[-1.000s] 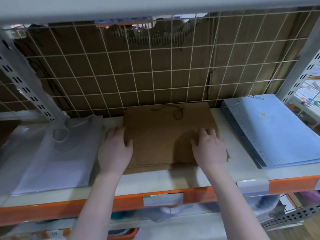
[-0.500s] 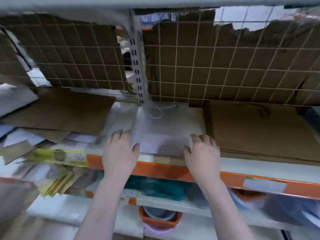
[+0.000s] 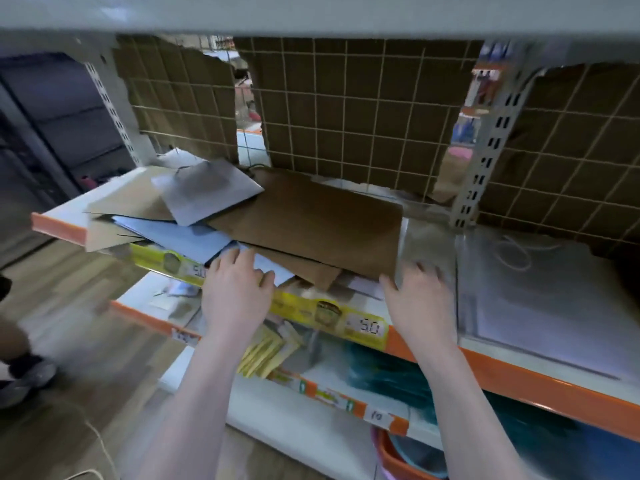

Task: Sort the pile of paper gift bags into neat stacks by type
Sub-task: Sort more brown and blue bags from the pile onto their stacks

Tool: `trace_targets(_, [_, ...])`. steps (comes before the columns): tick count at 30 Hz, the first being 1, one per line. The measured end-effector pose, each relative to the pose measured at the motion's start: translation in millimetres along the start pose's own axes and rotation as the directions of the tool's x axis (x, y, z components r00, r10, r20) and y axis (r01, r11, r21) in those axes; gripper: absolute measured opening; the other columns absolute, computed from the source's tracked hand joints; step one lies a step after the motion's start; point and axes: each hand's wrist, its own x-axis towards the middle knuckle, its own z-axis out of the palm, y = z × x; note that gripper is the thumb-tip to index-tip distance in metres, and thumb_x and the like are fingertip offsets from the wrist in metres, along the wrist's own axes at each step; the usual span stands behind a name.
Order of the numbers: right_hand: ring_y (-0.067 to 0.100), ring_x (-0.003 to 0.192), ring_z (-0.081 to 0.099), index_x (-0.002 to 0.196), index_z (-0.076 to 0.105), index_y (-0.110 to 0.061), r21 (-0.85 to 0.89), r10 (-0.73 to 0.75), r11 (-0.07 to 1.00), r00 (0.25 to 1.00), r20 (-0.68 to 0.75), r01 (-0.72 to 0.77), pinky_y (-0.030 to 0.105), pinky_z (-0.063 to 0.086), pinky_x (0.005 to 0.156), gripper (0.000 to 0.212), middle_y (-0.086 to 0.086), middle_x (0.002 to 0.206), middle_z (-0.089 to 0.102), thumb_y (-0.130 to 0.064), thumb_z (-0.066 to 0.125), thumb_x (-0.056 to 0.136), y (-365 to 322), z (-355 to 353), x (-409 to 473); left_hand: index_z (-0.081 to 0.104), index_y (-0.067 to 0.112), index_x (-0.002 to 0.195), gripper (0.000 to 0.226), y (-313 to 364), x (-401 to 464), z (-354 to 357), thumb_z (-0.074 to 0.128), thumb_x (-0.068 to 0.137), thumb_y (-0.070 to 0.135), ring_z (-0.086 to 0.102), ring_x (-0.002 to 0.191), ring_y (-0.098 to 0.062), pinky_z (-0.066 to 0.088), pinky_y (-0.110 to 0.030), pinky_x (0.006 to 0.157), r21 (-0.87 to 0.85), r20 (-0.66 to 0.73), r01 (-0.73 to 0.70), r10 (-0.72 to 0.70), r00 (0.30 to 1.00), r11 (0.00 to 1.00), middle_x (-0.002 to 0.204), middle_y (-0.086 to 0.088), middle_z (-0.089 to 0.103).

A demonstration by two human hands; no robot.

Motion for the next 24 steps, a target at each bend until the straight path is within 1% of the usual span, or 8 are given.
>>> trace_targets(3, [0.028,0.126,0.041,0.136,0.045,-0.017,0.01,0.008,1.0,1.0,0.028,-0.008,0.037,0.034,0.1,0.046,0.009,0.135,0.048,-0.039,0.044,0.095,-24,22,25,0.053,0.008,0.13,0.045,-27,37,5,0.055,0.091,0.03,0.043,0.121,-0.034,0.035,-0.04,0.097,0.013,-0.004,0.02,-0.02,1.0,1.0,0.13,-0.013,0.053])
trace_targets(7, [0.03,0.131,0.036,0.14,0.039,-0.022,0.07,0.049,0.996,0.993,0.108,-0.056,0.04,0.033,0.104,0.048,0.009,0.142,0.039,-0.04,0.041,0.096,-56,52,64,0.046,0.006,0.134,0.047,-57,95,17,0.052,0.093,0.026,0.038,0.127,-0.035,0.03,-0.041,0.103,0.005,-0.013,0.027,-0.027,1.0,1.0,0.136,-0.018,0.046])
trace_targets(11, [0.032,0.13,0.037,0.139,0.04,-0.017,0.02,0.011,1.0,0.997,0.082,-0.012,0.041,0.032,0.104,0.047,0.012,0.139,0.043,-0.039,0.039,0.097,-80,72,93,0.043,0.007,0.136,0.05,-77,144,26,0.051,0.093,0.031,0.031,0.131,-0.035,0.028,-0.043,0.103,-0.014,0.002,0.021,-0.02,1.0,1.0,0.139,-0.019,0.041])
trace_targets(13, [0.032,0.129,0.038,0.139,0.04,-0.016,0.005,0.003,1.0,0.996,0.084,-0.004,0.041,0.033,0.104,0.047,0.012,0.138,0.044,-0.04,0.039,0.097,-89,79,102,0.04,0.01,0.138,0.054,-85,165,31,0.051,0.092,0.036,0.027,0.135,-0.035,0.028,-0.045,0.107,0.025,0.057,-0.002,0.001,0.998,1.0,0.144,-0.018,0.037])
trace_targets(16, [0.031,0.129,0.039,0.14,0.039,-0.018,-0.008,0.023,1.0,0.992,0.126,-0.023,0.042,0.034,0.104,0.048,0.011,0.138,0.043,-0.041,0.039,0.097,-101,88,111,0.031,0.02,0.144,0.06,-90,189,33,0.05,0.092,0.043,0.015,0.143,-0.032,0.023,-0.044,0.112,0.097,0.212,-0.009,-0.012,0.977,0.995,0.153,-0.012,0.024])
trace_targets(19, [0.032,0.128,0.04,0.139,0.04,-0.019,-0.038,0.068,0.997,0.99,0.125,-0.063,0.042,0.035,0.103,0.048,0.011,0.138,0.043,-0.042,0.039,0.097,-110,97,115,0.035,0.02,0.143,0.058,-93,205,38,0.053,0.091,0.036,0.026,0.139,-0.031,0.031,-0.042,0.108,0.04,0.26,-0.075,0.062,0.963,0.996,0.149,-0.012,0.034])
trace_targets(21, [0.032,0.129,0.039,0.139,0.04,-0.018,-0.05,0.096,0.995,0.99,0.107,-0.091,0.041,0.035,0.103,0.047,0.011,0.138,0.042,-0.04,0.039,0.097,-114,102,114,0.045,0.014,0.137,0.05,-93,211,38,0.054,0.089,0.025,0.043,0.126,-0.033,0.039,-0.039,0.097,-0.011,0.254,-0.138,0.137,0.958,0.99,0.137,-0.014,0.049])
trace_targets(24, [0.031,0.129,0.038,0.139,0.04,-0.017,-0.05,0.121,0.992,0.99,0.078,-0.117,0.04,0.034,0.103,0.046,0.011,0.138,0.042,-0.038,0.039,0.098,-119,108,111,0.054,0.011,0.127,0.044,-98,221,32,0.056,0.084,0.015,0.054,0.109,-0.036,0.042,-0.036,0.08,0.026,0.245,-0.197,0.185,0.952,0.98,0.119,-0.015,0.061])
